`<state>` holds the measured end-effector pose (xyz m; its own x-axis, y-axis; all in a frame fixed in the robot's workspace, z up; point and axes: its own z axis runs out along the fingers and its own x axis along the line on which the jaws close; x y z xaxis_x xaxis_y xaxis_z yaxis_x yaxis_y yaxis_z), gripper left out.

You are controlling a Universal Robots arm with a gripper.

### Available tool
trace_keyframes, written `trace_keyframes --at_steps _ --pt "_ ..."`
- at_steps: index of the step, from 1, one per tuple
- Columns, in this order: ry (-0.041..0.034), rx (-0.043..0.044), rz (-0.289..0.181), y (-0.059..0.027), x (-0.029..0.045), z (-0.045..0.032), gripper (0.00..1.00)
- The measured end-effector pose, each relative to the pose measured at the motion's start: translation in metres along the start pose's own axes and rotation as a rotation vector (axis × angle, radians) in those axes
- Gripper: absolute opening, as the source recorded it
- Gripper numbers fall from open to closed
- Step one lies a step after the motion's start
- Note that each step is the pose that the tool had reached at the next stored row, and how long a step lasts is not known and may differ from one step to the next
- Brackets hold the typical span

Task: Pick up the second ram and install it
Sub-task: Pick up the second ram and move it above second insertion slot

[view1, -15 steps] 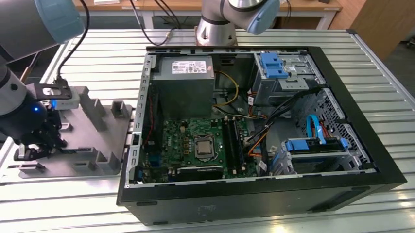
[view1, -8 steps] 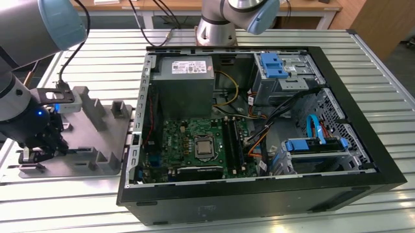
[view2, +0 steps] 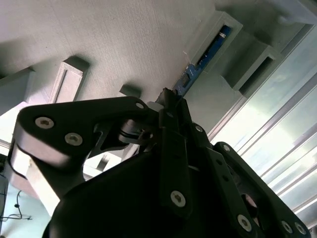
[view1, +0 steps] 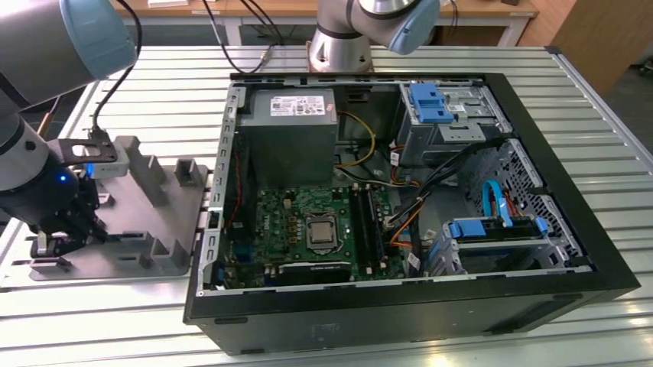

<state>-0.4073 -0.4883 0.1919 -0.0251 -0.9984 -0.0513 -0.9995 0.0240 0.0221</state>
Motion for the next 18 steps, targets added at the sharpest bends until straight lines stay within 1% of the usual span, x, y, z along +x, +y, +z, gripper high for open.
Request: trace_keyframes --at_steps 1,3,4,18 --pt "0.0 -0.0001 0.0 0.0 0.0 0.0 0.16" --pt "0.0 -0.0001 0.0 0.0 0.0 0.0001 0.16" --pt "0.0 0.0 0.0 0.0 0.0 0.0001 0.14" --pt "0.0 -0.0001 0.0 0.0 0.0001 0.0007 0.14"
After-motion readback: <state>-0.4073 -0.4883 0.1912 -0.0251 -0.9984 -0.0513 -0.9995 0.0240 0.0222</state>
